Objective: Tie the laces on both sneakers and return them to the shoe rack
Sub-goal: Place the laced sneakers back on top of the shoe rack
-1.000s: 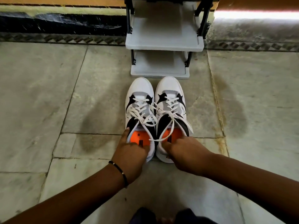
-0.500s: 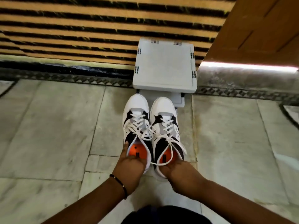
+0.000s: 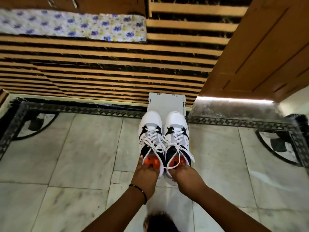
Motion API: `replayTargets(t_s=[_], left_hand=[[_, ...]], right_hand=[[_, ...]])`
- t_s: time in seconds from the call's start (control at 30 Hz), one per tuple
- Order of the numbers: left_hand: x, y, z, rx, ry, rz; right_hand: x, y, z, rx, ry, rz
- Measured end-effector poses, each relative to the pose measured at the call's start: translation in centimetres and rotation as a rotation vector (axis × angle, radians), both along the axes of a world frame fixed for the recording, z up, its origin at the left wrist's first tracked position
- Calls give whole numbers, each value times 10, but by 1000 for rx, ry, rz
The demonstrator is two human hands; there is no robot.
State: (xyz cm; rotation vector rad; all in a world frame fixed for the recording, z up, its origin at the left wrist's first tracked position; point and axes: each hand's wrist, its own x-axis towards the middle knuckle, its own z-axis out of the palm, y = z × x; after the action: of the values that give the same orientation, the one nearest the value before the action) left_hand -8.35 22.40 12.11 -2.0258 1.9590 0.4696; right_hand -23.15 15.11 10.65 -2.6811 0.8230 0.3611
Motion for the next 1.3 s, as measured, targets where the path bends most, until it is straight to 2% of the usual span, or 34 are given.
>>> replayTargets(t_s=[0.07, 0.13, 0.2, 0.37, 0.53, 0.7, 0.87, 1.0, 1.07, 1.13, 1.23, 1.3], left_hand=[[1, -13, 30, -49, 19, 8], [3, -17, 35, 50, 117, 58], [8, -28, 33, 109, 113, 93], [17, -80, 29, 104, 75, 25], [40, -151, -17, 129, 65, 33], [75, -214, -88, 129, 20, 0], [97, -265, -134, 139, 78, 58], [103, -278, -168, 156, 74, 42], [102, -279, -179, 49, 64, 23], [98, -278, -192, -31, 34, 14], [96, -269, -211, 30, 75, 49], [96, -266, -215, 33, 77, 34]], right_hand=[[0, -9, 21, -21, 30, 12], [3, -17, 39, 18, 65, 10], [5, -29, 40, 10, 58, -14], [17, -75, 25, 73, 36, -85], [38, -144, -20, 96, 41, -82], [63, -211, -85, 136, 69, -128], [82, -261, -127, 117, -51, -90], [85, -276, -169, 320, -114, -262], [85, -275, -187, 284, -162, -274], [88, -276, -192, 359, -139, -336], [88, -272, -207, 300, -191, -204], [90, -273, -206, 334, -234, -354]])
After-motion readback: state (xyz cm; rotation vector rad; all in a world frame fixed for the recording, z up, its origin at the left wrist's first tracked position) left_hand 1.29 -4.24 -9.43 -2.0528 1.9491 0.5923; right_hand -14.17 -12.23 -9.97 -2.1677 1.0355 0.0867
